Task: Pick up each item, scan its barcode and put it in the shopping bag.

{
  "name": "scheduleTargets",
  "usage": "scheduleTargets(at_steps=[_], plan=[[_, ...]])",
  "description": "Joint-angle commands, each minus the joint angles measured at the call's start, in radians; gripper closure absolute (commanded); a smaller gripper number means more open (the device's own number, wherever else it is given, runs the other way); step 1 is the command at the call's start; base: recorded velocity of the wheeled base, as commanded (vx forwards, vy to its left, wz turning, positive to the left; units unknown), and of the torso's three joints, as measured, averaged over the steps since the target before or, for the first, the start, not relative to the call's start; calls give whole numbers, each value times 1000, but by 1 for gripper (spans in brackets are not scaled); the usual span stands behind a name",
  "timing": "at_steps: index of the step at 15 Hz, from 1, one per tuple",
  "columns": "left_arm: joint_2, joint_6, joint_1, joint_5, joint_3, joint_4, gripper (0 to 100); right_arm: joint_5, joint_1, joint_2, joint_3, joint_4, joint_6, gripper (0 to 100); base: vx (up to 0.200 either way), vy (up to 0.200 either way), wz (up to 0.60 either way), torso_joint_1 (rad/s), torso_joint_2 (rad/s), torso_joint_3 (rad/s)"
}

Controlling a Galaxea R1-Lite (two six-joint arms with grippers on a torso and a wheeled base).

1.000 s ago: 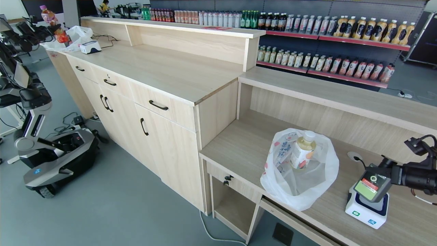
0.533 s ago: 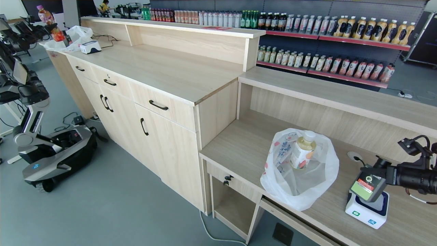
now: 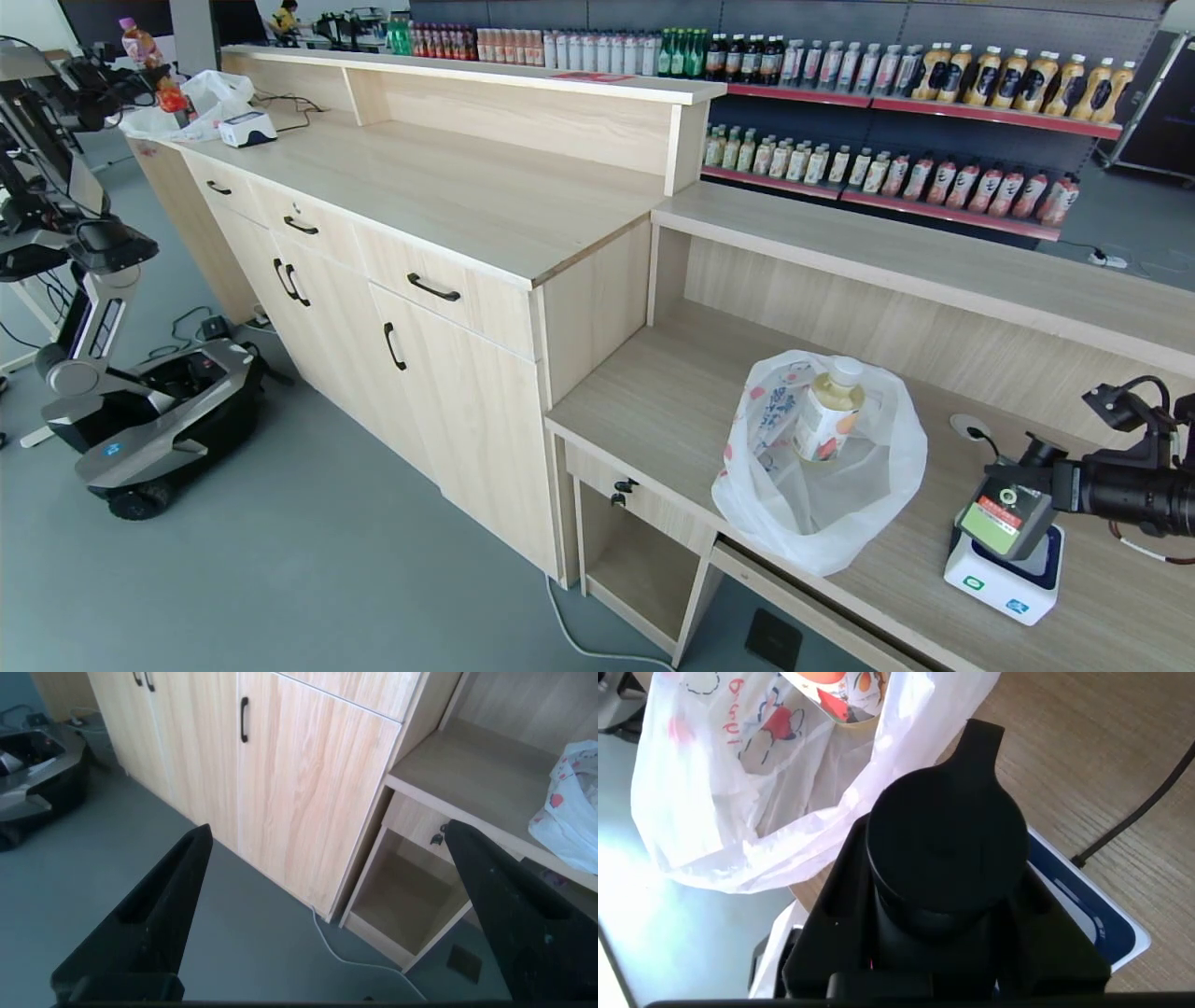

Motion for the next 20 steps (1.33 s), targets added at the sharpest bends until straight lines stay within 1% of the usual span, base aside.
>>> scheduleTargets(at_steps=[1,20], plan=[[0,0,0,0,0,0,0,0,0,-1,0,0,3,100,0,0,0,0,0,0],[0,0,0,0,0,0,0,-12,0,-3,-3,-8,0,100,0,0,0,0,0,0]])
